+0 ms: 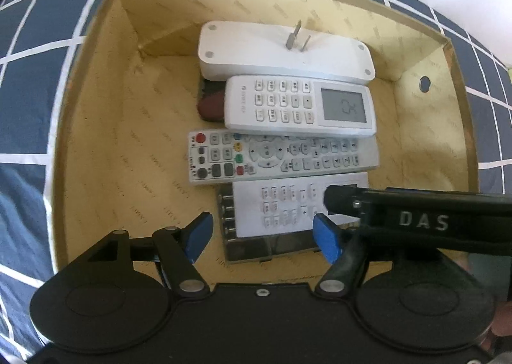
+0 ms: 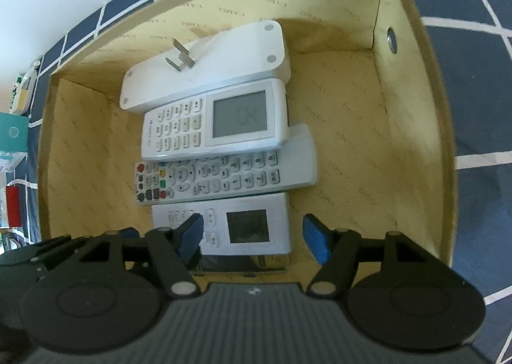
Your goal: Organize objects
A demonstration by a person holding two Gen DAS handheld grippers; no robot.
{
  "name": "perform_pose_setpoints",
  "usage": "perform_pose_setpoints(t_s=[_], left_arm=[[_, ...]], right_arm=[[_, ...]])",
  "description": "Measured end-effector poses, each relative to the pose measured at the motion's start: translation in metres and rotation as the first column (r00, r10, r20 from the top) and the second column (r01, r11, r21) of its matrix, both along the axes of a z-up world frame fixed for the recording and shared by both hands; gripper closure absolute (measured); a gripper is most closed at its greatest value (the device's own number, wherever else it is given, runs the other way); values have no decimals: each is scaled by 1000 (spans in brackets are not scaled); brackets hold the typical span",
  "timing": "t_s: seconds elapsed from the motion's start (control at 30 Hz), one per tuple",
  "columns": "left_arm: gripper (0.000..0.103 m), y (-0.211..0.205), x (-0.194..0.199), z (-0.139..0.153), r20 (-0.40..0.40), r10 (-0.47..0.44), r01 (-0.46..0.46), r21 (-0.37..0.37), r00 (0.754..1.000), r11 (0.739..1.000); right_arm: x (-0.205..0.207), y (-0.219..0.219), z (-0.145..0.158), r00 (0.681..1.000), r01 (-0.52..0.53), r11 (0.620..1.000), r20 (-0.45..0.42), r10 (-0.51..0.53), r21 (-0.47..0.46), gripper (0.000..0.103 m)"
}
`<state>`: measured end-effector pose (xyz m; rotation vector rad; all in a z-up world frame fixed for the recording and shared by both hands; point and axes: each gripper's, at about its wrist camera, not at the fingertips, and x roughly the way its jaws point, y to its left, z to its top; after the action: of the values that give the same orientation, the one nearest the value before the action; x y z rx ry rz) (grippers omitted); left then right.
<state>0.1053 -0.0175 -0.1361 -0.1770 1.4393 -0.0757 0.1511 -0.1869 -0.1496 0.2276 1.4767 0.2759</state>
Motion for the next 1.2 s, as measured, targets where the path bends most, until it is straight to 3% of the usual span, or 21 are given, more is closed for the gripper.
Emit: perform_pose_setpoints(t_s=[0.4, 0.77, 1.03, 1.2], left_arm=[[22, 10, -16, 37, 78, 52, -57, 70, 996, 996], [1, 25, -27, 66, 127, 75, -88, 105, 989, 990], [0, 27, -28, 73, 125, 52, -69, 137, 991, 988], [0, 29, -29, 75, 129, 47, -65, 139, 990, 988]], right_arm=[[-17, -9, 54, 990, -28, 997, 133, 37, -68, 32], [-34, -28, 83, 982, -3, 988, 188, 31, -151, 12], [-43, -41, 87, 982, 22, 984, 187, 11, -177, 0], [-46, -45, 87, 984, 24, 984, 180, 8, -178, 0]])
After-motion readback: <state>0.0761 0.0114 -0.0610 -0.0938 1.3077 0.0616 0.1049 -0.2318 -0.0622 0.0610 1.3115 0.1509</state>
